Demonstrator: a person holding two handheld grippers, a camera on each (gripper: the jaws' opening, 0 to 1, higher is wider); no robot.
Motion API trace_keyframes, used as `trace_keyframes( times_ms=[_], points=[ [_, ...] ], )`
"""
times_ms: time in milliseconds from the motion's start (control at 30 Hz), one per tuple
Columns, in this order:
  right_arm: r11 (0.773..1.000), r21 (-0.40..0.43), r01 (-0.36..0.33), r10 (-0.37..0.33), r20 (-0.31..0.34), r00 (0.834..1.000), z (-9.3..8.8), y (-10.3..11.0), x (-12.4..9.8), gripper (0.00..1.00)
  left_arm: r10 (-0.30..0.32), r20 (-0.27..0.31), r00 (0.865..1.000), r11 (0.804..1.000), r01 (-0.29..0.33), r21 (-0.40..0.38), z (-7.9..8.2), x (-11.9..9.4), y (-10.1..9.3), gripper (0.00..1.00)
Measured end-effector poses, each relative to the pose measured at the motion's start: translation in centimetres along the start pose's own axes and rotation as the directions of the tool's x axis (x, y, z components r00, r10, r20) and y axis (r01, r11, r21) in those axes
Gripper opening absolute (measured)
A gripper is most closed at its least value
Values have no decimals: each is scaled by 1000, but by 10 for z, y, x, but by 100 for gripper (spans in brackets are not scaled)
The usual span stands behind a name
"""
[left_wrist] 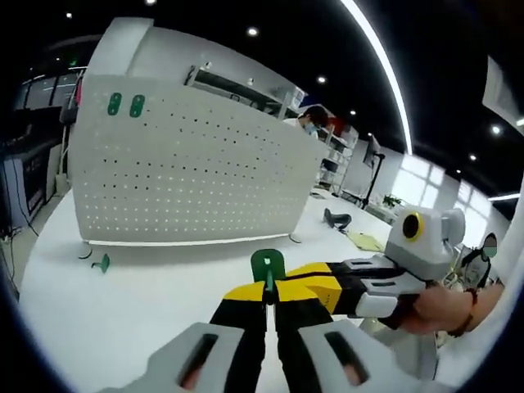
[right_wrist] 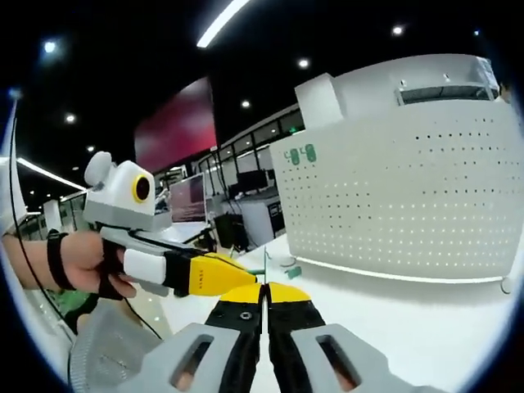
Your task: Insert the hook assembly into the mounting plate slot until the hook locks in place.
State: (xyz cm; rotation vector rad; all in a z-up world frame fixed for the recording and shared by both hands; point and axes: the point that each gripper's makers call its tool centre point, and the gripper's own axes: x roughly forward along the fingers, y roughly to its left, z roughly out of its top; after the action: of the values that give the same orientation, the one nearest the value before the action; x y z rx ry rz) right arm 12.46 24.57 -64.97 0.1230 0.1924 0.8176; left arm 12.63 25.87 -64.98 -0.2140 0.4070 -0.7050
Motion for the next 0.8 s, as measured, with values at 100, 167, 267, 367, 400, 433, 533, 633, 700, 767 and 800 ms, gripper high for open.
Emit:
trace_keyframes(
  times_ms=[100,167,267,367,400,433,533,633,700,767,800],
  points=[
    [1000,-30,-9,9,4,1000,2,3,2,0,16,8,1000,1000,-16,-5,2,-3,4,2],
    [1000,-28,-14,14,6,1000,4,5,1,0,29,17,999,1000,-29,-2,4,-6,9,2],
    [999,-26,-25,25,9,1000,4,7,1,0,44,35,998,999,-44,-10,8,-10,14,2],
    [999,-18,-31,31,-5,1000,1,10,0,1,60,51,997,998,-59,-14,12,-12,19,2],
    [999,-18,-28,28,-4,1000,1,10,0,1,63,56,996,998,-62,-11,13,-13,20,2],
    [1000,-17,-26,26,-8,1000,0,10,0,1,68,62,996,998,-68,-9,15,-14,22,2],
    [1000,3,-23,23,-22,999,-3,9,-1,2,91,86,992,996,-90,-9,22,-14,28,2],
    [1000,1,-26,26,-31,999,-3,11,-3,4,104,100,990,995,-104,2,28,-14,33,2],
    [999,-12,-31,30,-33,999,-3,13,-5,5,115,108,988,993,-115,1,32,-14,37,2],
    [999,-3,-32,32,-40,999,-3,13,-7,6,122,120,985,992,-124,11,37,-13,41,2],
    [999,-3,-32,31,-40,999,-3,13,-7,7,123,119,985,992,-125,11,37,-12,41,2]
  ],
)
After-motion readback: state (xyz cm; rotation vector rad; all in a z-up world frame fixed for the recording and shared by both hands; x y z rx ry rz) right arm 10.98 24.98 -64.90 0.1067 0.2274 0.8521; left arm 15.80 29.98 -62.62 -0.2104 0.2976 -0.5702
